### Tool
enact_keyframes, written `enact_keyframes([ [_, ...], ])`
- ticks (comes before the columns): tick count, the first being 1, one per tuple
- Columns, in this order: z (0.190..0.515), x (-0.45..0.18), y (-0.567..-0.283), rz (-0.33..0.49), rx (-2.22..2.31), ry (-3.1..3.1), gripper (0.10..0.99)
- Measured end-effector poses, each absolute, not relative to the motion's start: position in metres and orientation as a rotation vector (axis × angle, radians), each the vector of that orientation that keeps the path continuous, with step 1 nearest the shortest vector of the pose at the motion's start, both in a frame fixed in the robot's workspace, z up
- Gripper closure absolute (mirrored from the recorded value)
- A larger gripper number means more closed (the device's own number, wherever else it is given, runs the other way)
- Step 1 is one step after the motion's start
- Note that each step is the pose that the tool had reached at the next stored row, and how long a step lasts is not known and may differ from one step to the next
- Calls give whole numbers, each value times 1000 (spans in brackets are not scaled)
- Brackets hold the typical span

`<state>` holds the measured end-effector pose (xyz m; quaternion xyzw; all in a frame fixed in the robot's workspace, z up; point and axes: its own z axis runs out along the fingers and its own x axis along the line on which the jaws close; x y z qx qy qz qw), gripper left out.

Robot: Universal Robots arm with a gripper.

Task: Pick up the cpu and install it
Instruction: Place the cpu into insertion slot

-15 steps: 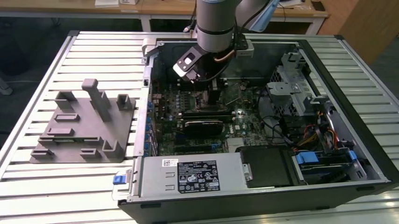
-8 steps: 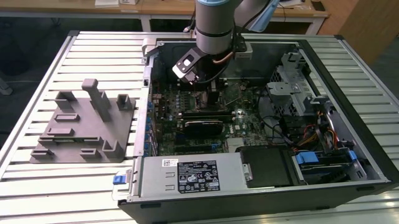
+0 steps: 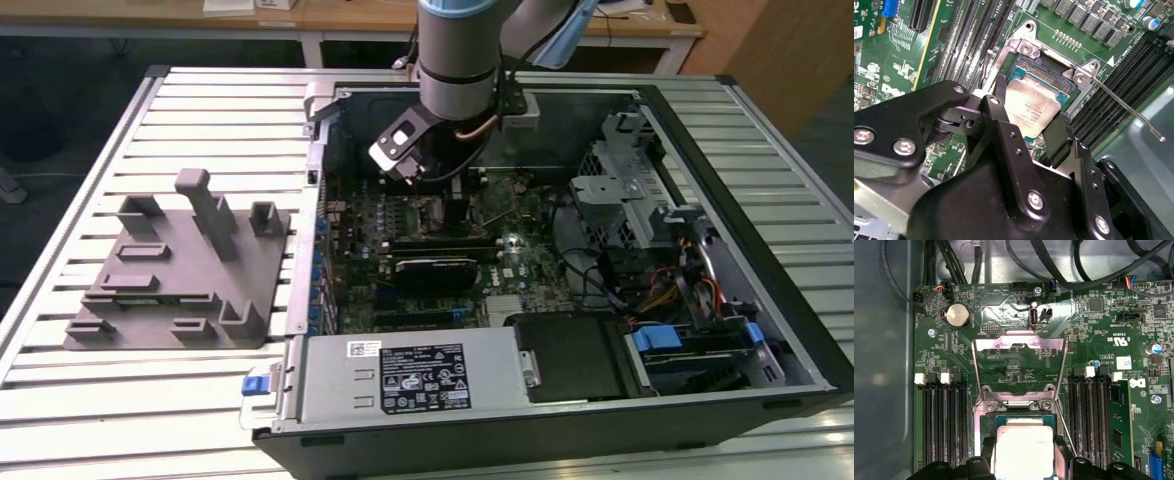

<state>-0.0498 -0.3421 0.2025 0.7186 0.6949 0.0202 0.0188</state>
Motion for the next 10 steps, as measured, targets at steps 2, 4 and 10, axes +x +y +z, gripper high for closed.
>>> enact_keyframes([
  [2,202,-50,-342,64,2225,2164,545],
  [4,201,-50,-342,64,2223,2167,545],
  [10,198,-51,-342,64,2223,2167,545],
])
